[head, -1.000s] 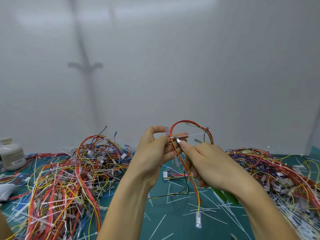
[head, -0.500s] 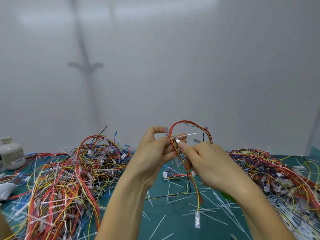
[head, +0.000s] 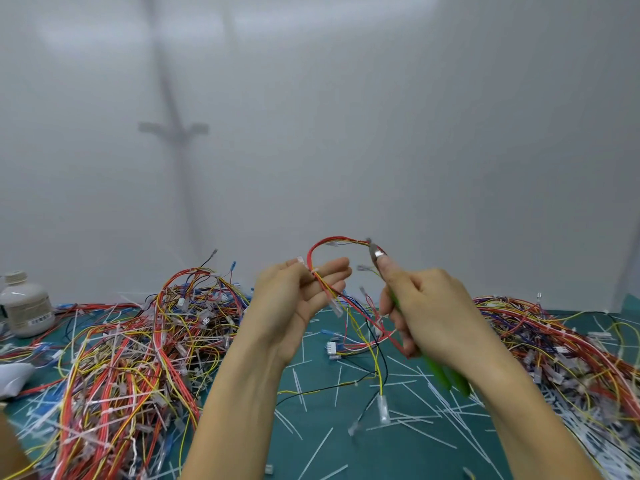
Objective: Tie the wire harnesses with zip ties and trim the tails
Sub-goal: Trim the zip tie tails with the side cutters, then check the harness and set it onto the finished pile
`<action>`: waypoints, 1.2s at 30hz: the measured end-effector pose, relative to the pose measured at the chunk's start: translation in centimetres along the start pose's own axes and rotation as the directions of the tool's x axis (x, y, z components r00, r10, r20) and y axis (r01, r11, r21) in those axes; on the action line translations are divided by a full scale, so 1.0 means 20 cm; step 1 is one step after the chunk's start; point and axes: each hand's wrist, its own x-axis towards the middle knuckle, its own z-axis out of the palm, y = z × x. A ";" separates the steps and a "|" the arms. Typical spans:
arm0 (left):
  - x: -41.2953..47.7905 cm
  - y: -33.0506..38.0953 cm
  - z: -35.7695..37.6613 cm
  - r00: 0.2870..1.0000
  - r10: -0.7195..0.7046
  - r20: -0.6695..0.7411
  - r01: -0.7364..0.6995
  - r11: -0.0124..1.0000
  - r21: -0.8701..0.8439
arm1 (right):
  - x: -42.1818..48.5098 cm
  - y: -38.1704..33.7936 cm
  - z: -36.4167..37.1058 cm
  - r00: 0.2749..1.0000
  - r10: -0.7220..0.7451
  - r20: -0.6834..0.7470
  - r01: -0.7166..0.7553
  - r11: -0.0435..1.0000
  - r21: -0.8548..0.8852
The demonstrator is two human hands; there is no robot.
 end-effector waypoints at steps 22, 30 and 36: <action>-0.01 0.06 -0.10 0.963 0.199 -0.182 -0.168 0.971 0.171 | 0.09 0.40 0.21 0.927 0.331 0.178 -0.154 0.766 -0.625; -0.01 0.05 -0.11 0.971 0.198 -0.138 -0.144 0.933 0.329 | 0.05 0.40 0.40 0.829 0.408 0.383 -0.511 0.831 0.221; -0.02 0.06 -0.12 0.977 0.180 -0.117 -0.119 0.907 0.403 | 0.05 0.38 0.36 0.832 0.419 0.362 -0.428 0.902 -0.060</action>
